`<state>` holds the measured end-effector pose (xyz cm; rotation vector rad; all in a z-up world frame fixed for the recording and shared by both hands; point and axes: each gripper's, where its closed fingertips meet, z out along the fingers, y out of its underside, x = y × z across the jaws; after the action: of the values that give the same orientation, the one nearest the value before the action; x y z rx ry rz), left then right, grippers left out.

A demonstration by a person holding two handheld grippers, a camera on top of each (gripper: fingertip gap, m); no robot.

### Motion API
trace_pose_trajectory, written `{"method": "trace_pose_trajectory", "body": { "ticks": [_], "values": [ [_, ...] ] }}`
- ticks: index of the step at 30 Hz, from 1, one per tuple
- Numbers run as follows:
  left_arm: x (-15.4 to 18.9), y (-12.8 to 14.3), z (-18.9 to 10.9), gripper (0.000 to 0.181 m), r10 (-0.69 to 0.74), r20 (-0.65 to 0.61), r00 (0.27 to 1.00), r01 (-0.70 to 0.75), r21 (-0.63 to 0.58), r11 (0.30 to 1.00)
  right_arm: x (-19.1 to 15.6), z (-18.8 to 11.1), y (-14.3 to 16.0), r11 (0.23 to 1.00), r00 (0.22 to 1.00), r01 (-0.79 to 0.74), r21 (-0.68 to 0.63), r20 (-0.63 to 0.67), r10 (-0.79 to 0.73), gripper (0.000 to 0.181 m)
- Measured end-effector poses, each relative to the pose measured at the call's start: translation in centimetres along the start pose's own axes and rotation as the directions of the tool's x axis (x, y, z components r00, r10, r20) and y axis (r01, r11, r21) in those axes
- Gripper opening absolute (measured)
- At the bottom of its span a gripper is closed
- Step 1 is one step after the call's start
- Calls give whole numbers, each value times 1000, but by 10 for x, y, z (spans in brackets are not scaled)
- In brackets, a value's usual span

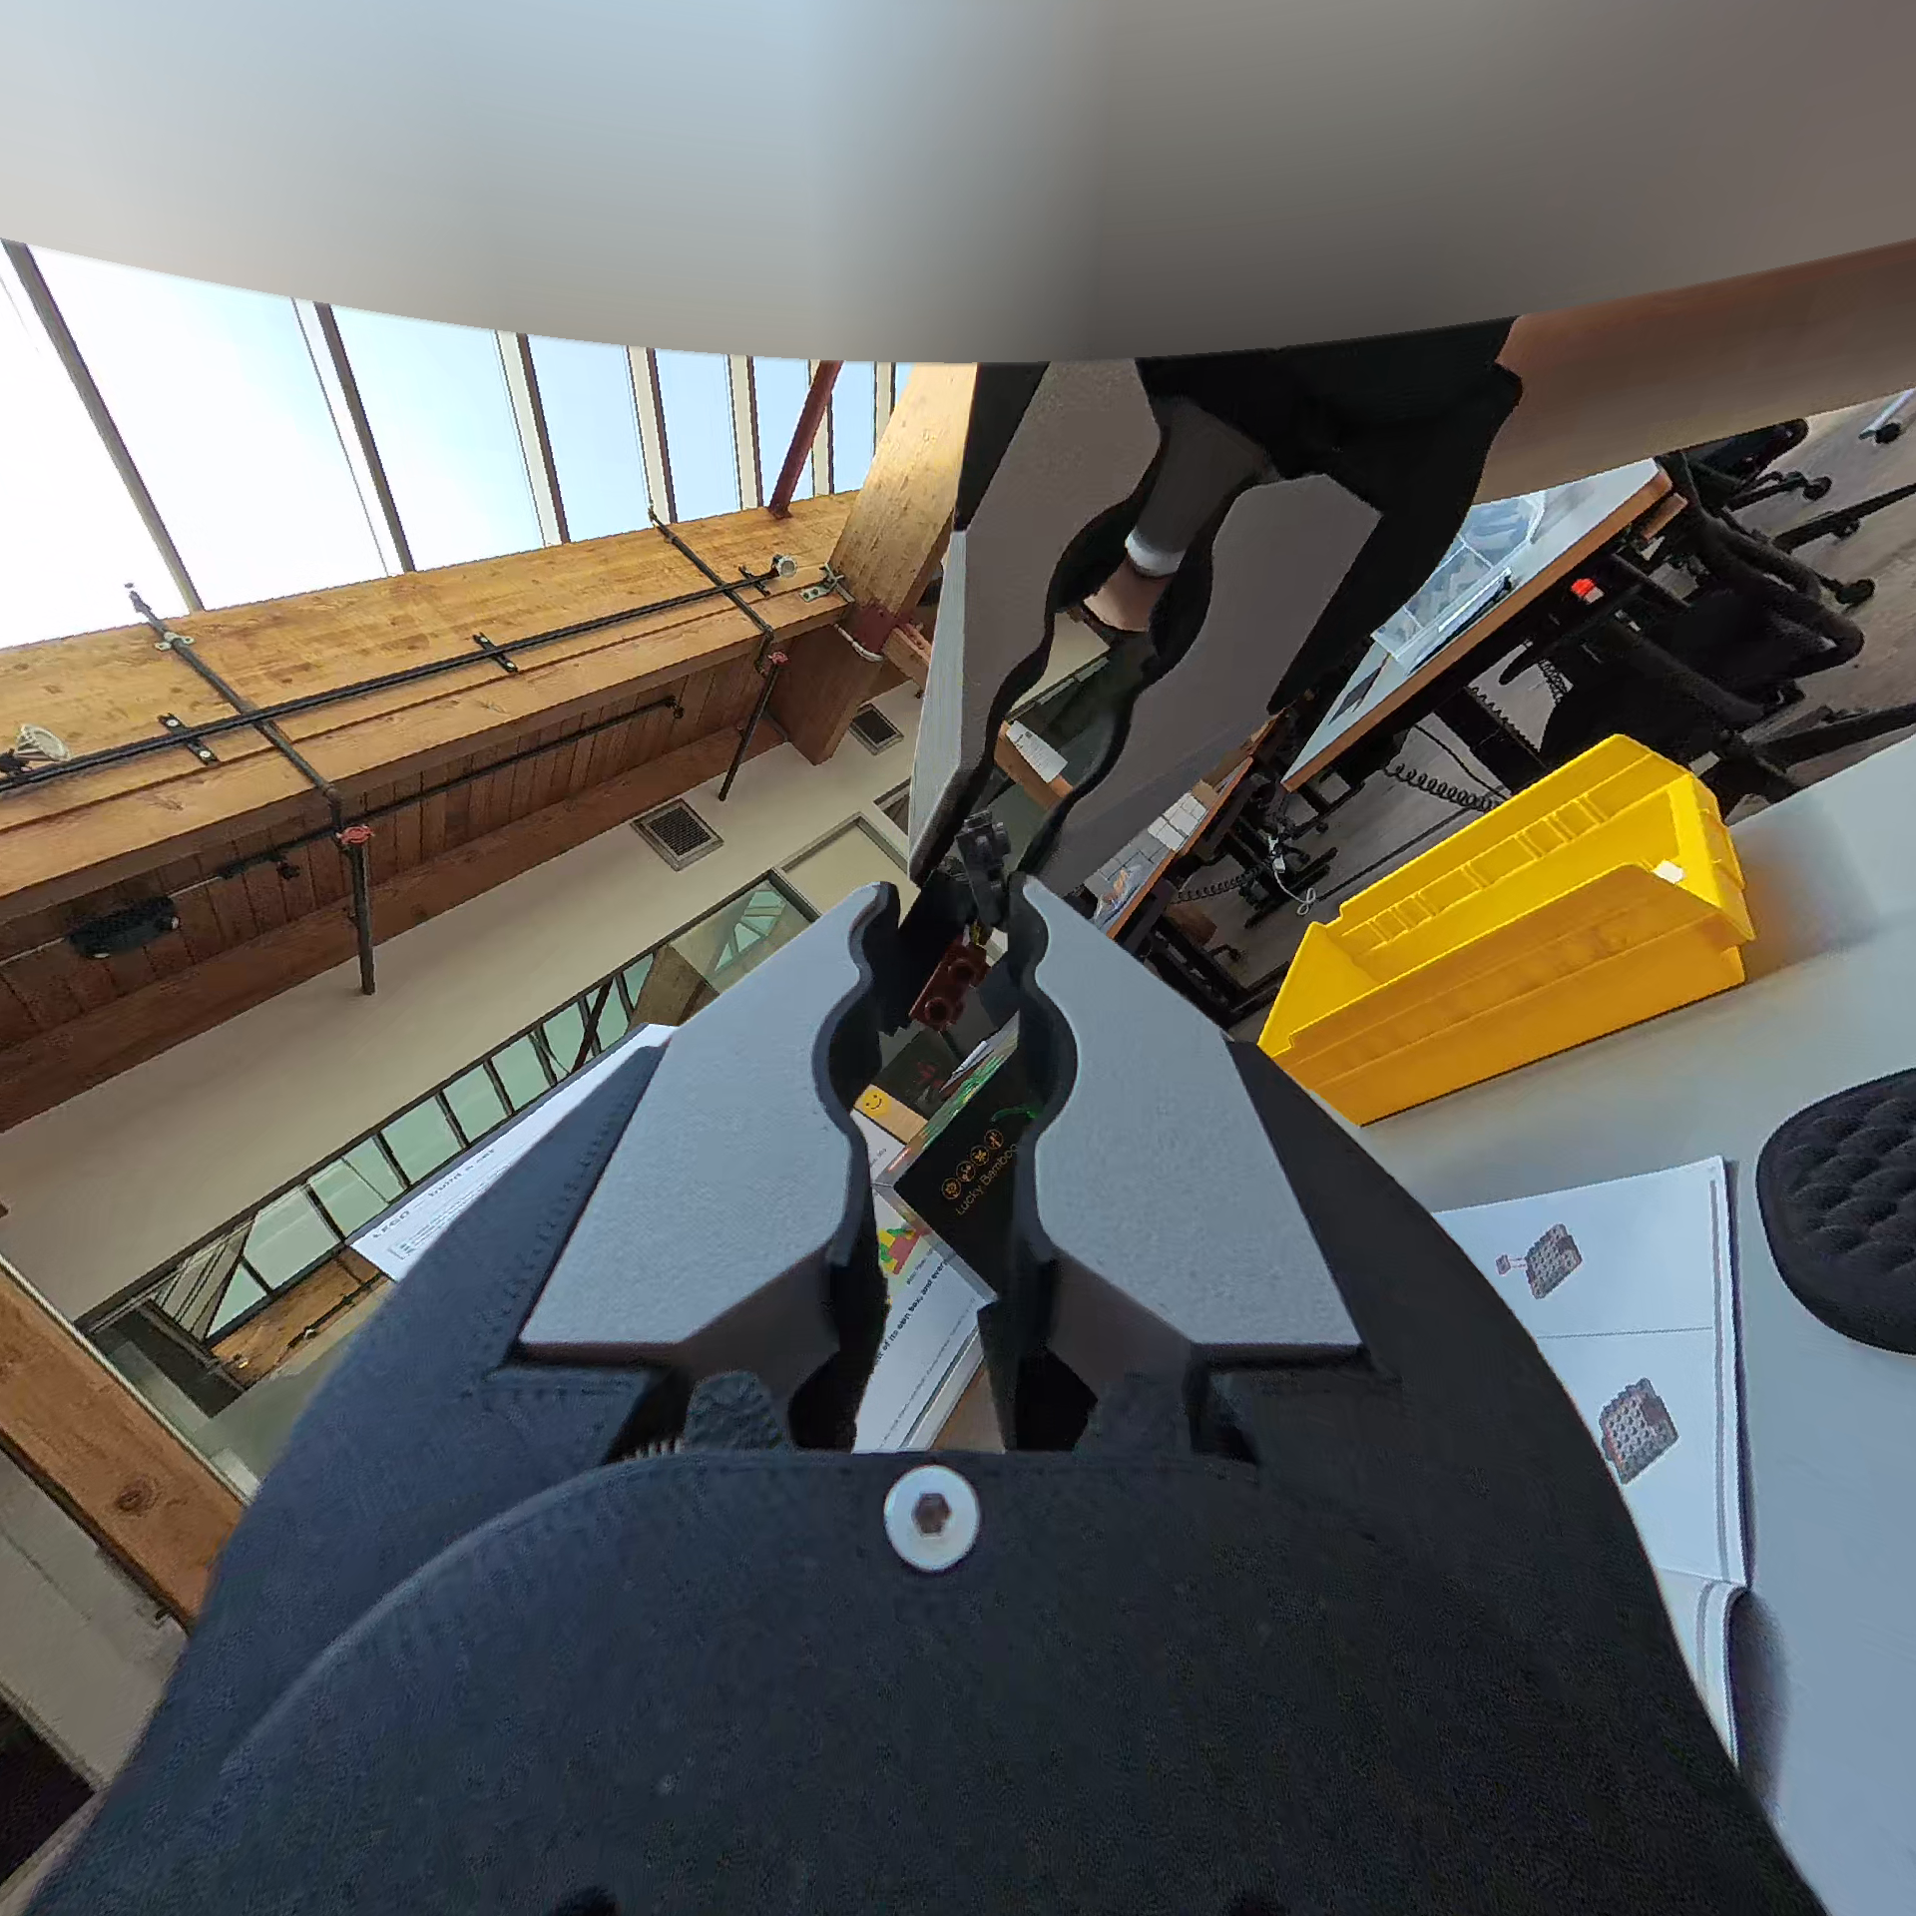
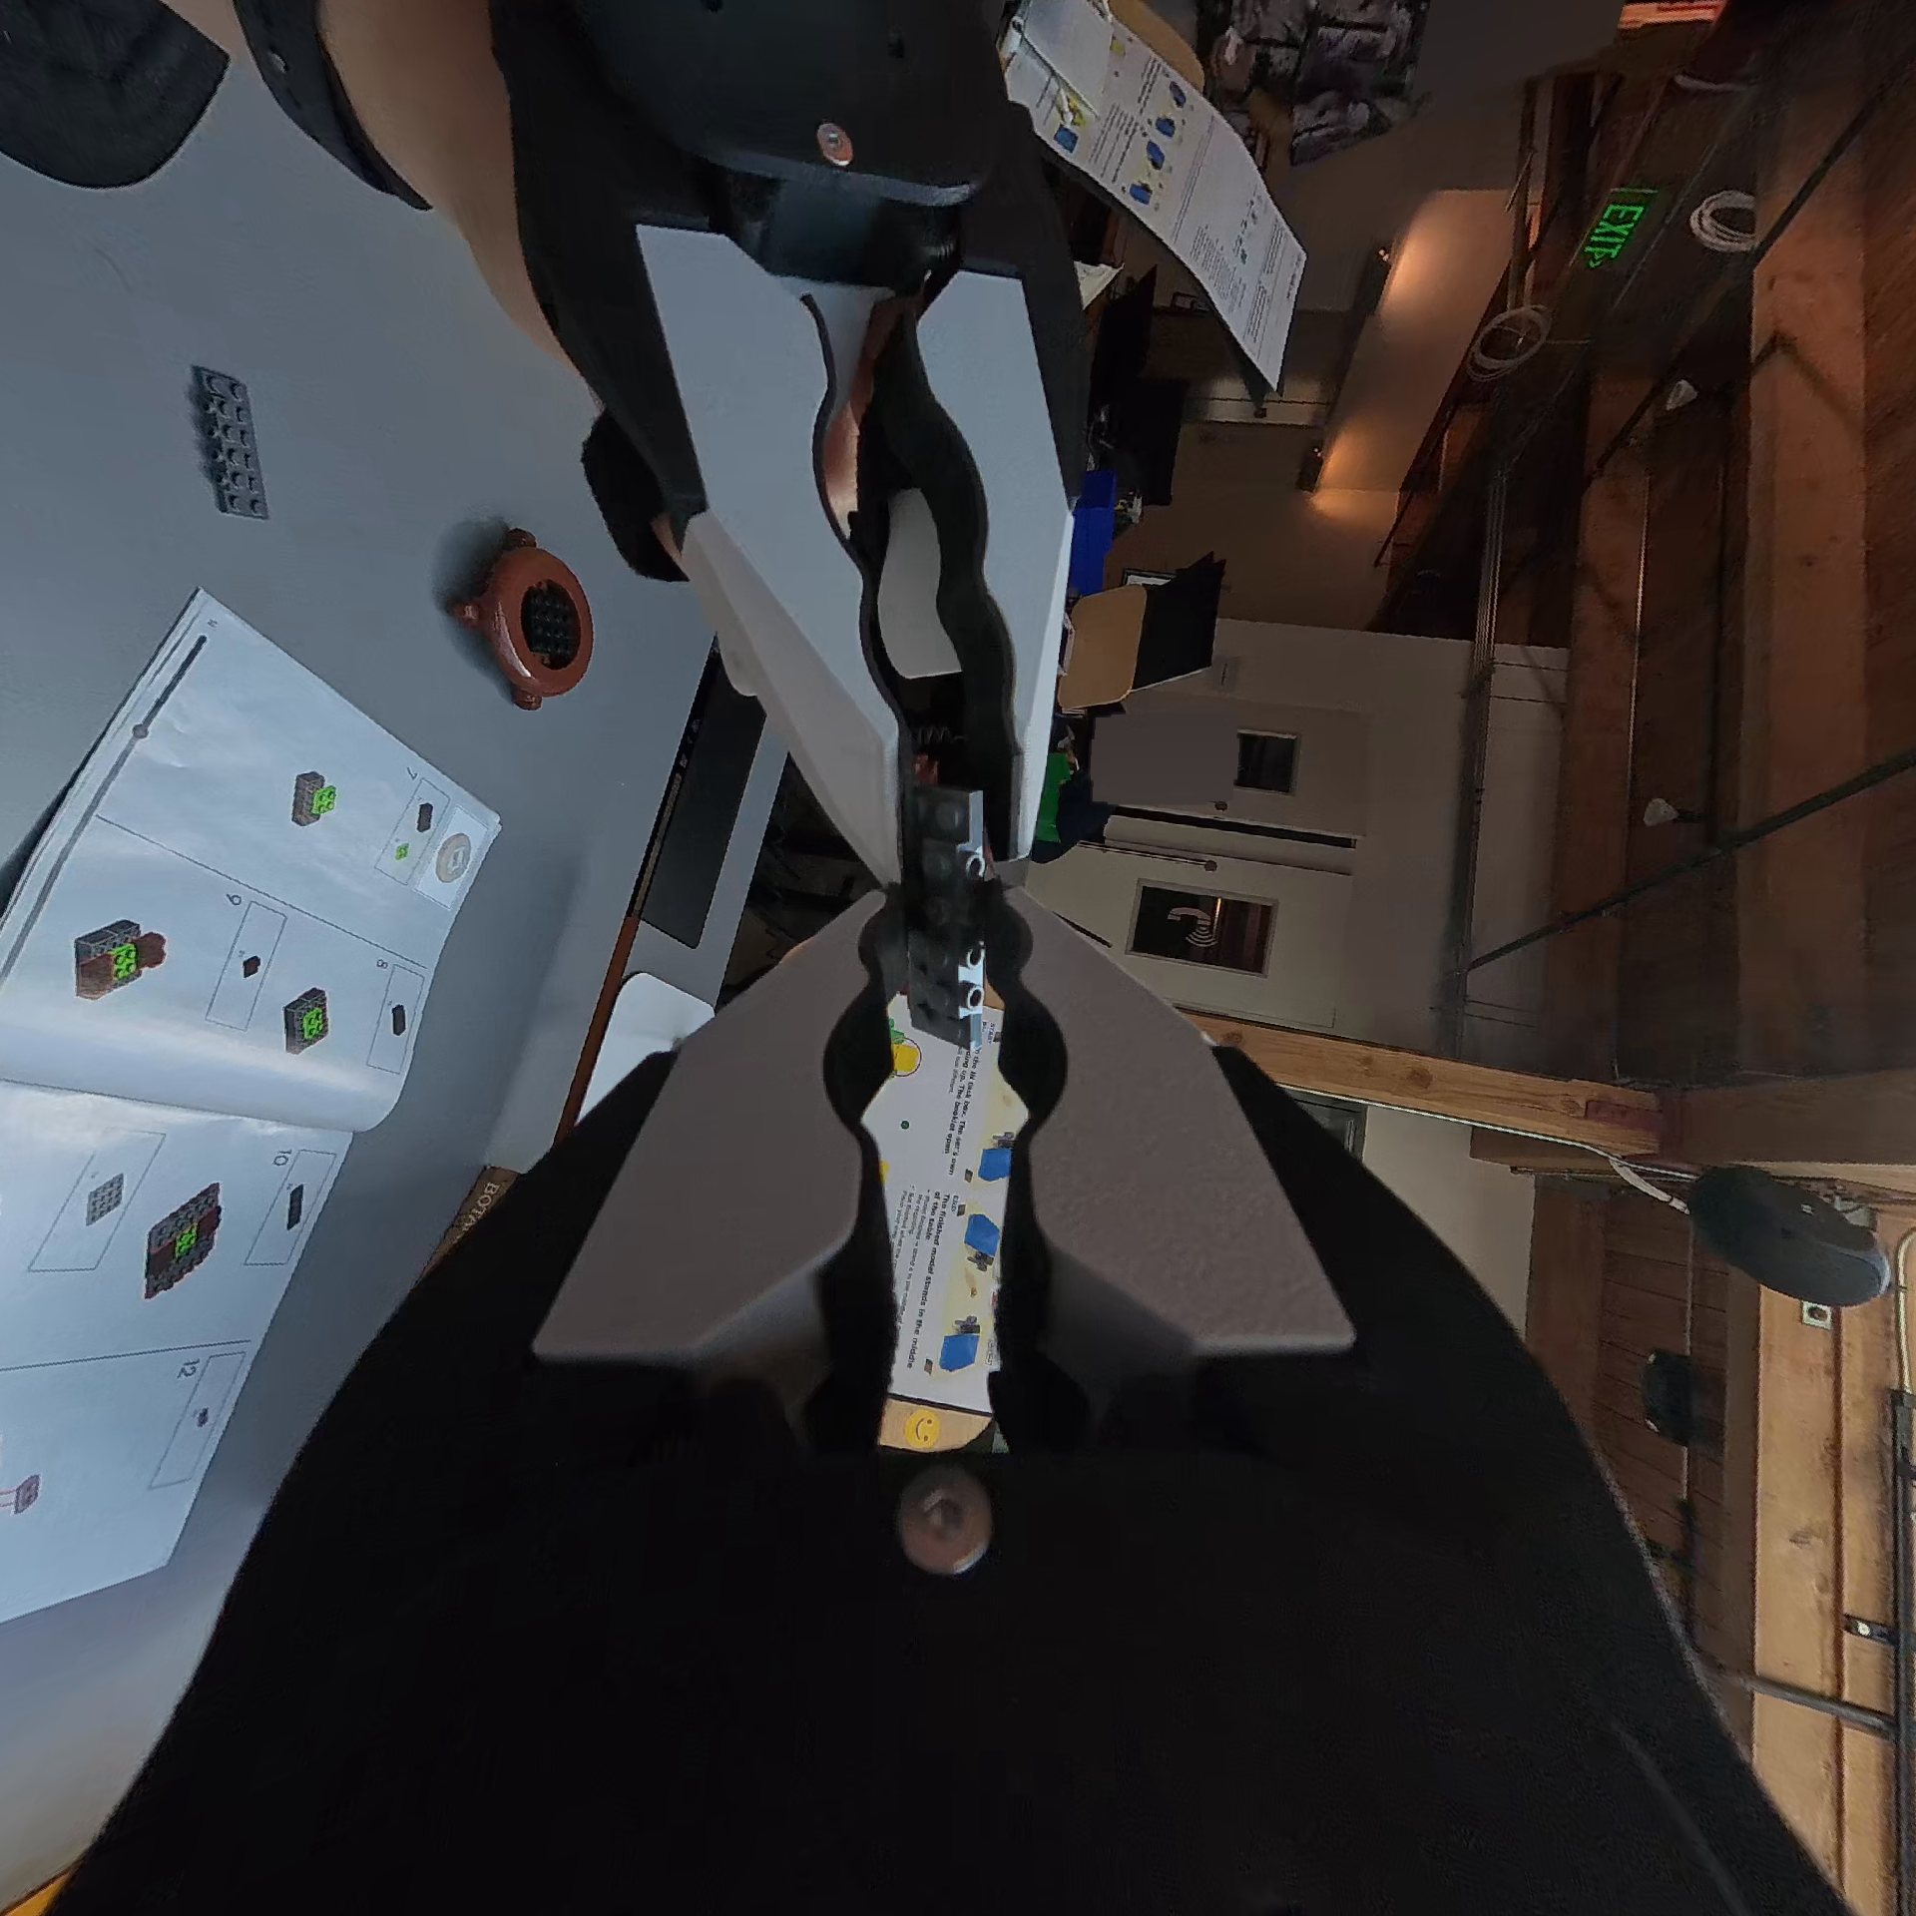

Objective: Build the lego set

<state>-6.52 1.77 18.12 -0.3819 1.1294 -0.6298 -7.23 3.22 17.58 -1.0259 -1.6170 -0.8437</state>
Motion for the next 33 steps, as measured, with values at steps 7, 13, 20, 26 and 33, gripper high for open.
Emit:
{"method": "trace_pose_trajectory", "body": {
  "ticks": [7,13,20,26,33],
  "values": [
    [8,5,-1,17,19,-69,997,-21,-21,1000,-10,0,2,993,992,-116,33,45,115,13],
    [43,31,3,14,-153,-238,959,107,-194,975,-57,1,18,877,843,-478,-37,260,471,13],
    [100,67,-24,20,-505,-294,811,393,-365,844,-134,7,8,454,342,-884,-112,508,791,12],
    [128,101,-50,35,-743,-212,634,588,-492,642,-179,17,3,94,-31,-980,-177,598,801,13],
    [155,124,-68,32,-998,3,68,887,-458,60,-205,31,-1,-324,-493,-869,-373,612,619,13]
  ]
}}
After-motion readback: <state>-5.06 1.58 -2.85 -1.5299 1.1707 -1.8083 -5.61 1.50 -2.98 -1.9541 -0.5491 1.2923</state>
